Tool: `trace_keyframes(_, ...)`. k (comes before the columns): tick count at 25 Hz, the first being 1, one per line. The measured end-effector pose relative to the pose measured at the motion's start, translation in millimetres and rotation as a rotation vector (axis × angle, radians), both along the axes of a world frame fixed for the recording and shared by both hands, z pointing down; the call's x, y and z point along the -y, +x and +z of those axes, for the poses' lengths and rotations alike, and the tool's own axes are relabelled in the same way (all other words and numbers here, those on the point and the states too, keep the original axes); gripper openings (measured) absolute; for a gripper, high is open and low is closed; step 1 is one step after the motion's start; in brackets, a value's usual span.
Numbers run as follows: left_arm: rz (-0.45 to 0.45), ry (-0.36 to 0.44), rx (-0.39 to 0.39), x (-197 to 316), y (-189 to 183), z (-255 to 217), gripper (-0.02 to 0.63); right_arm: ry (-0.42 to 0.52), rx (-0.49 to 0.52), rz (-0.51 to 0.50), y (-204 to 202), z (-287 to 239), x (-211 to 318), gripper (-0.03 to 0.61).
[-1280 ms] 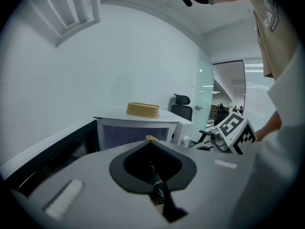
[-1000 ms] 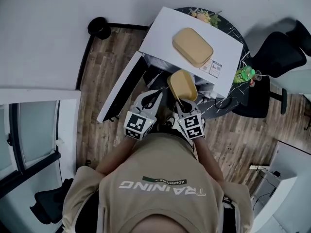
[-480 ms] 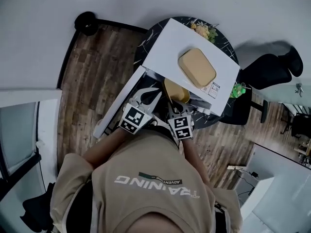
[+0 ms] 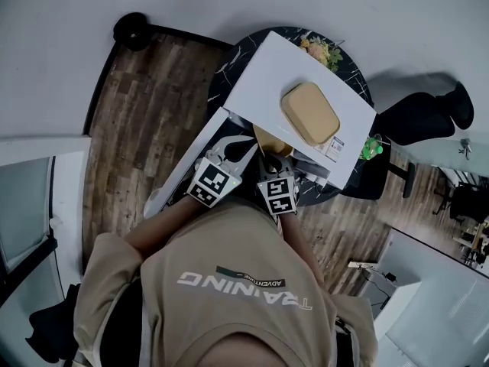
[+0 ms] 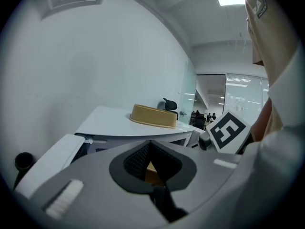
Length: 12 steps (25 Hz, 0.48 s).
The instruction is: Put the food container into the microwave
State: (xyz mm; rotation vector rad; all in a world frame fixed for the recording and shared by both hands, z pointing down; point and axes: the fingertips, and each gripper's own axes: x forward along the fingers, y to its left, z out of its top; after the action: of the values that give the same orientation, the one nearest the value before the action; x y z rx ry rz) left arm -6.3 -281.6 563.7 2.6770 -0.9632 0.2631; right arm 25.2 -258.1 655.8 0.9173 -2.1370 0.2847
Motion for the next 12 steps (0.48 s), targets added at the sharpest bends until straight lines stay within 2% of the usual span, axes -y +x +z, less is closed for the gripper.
trace_keyframes(5, -0.025, 0.0, 0.015, -3.1, 6.7, -5.0, 0.003, 0.026, -0.069, -0.073, 9.9, 5.4, 4.8, 0.023)
trace_keyframes(12, -0.084, 0.012, 0.04, -8.4, 10.3, -11.7, 0.003, 0.064, -0.119, -0.098, 25.8, 21.0, 18.4, 0.025)
